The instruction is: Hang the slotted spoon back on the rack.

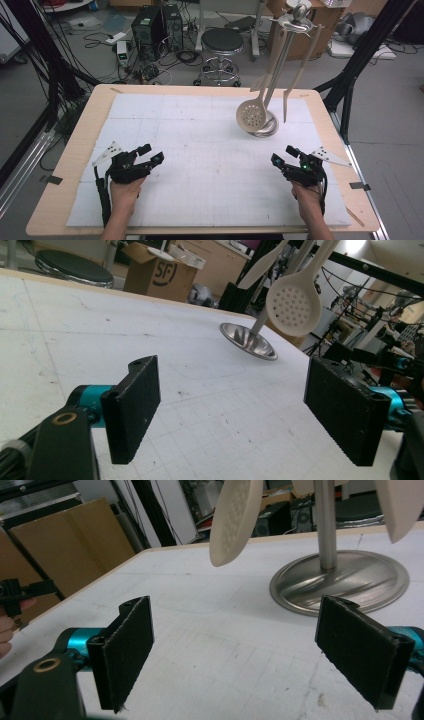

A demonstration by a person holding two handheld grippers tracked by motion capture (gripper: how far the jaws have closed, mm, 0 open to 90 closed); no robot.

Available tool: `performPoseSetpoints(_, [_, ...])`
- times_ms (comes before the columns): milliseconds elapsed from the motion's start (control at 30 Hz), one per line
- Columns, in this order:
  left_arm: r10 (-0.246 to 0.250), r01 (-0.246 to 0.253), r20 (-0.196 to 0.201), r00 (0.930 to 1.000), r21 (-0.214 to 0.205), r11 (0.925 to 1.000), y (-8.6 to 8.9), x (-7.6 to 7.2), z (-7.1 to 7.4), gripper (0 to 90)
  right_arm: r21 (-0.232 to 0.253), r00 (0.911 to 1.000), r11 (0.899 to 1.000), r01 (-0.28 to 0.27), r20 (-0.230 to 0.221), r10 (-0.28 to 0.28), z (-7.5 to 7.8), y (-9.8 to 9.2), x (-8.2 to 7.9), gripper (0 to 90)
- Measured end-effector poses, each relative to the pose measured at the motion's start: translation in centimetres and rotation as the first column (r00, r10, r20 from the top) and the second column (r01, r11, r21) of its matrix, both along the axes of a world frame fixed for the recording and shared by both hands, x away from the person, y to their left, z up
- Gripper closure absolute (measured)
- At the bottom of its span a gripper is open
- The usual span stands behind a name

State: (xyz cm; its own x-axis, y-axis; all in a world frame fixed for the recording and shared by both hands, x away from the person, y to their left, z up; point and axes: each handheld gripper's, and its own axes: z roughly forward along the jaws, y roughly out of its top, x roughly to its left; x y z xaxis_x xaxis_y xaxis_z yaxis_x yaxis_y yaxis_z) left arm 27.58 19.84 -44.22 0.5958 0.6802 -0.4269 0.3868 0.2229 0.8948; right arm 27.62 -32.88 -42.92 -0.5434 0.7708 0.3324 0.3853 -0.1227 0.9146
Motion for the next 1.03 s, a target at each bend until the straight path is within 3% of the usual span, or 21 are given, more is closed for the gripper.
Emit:
performPoseSetpoints(200, [0.018,-0.017,-0.018,0.9997,0.045,0.9988,0.24,0.35,-0.43,23.0,0.003,0.9999,1.0,-0.007,-0.01,0.007,-0.08,0.19,0.06,15.1])
performPoseSetpoints(300, [0.021,-0.02,-0.02,0.9996,0.027,0.9994,0.4,0.26,-0.4,22.9,0.005,0.9999,1.0,-0.007,-0.011,0.007,-0.07,0.19,0.07,15.1])
performPoseSetpoints(533, [0.009,-0.009,0.022,0.9997,0.028,0.9996,-0.05,-0.15,0.01,22.9,0.005,1.0,1.0,-0.005,-0.005,0.005,-0.05,0.09,0.15,15.1])
performPoseSetpoints(1033, [-0.005,0.004,0.025,0.9997,0.035,0.9994,-0.3,-0.2,0.05,22.9,0.002,1.0,1.0,-0.005,-0.001,0.005,-0.04,0.19,0.21,15.1])
